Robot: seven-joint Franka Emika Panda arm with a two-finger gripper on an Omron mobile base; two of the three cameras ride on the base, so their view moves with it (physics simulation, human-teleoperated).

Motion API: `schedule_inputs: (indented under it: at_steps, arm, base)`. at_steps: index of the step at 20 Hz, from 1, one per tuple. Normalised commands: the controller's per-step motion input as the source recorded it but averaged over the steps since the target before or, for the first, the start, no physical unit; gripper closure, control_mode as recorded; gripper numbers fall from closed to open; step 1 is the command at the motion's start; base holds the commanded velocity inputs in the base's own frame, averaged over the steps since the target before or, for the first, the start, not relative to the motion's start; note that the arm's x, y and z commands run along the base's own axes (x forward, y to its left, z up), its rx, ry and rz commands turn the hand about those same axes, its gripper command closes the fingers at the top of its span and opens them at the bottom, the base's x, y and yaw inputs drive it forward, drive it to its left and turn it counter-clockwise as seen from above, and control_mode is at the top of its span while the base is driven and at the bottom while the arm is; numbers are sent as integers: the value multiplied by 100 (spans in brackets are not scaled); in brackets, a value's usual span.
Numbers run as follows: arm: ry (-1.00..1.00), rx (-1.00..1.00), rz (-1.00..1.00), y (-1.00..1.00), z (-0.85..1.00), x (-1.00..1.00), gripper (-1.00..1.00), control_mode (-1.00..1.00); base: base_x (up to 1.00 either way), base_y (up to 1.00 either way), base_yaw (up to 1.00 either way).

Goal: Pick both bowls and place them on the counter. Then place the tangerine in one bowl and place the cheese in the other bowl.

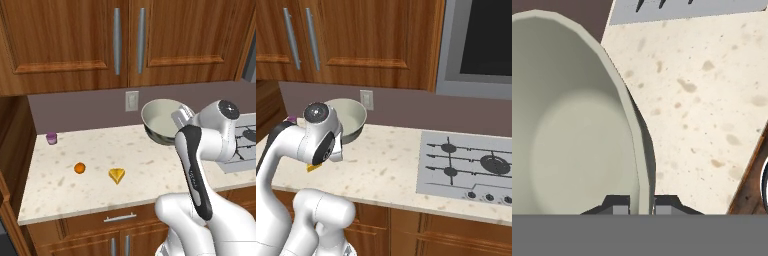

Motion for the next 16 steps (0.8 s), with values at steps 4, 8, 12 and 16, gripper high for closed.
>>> schedule_inputs:
  at_steps: [4,8,12,16]
  arm:
    - [0,0,0,0,0,0,100,100]
    - [0,0,0,0,0,0,100,100]
    - [9,0,0,0,-16,1,100,-100]
    - [15,0,0,2,-48,16,100,-100]
  base:
    - [0,0,0]
    - [0,0,0]
    - [0,0,0]
    - [0,0,0]
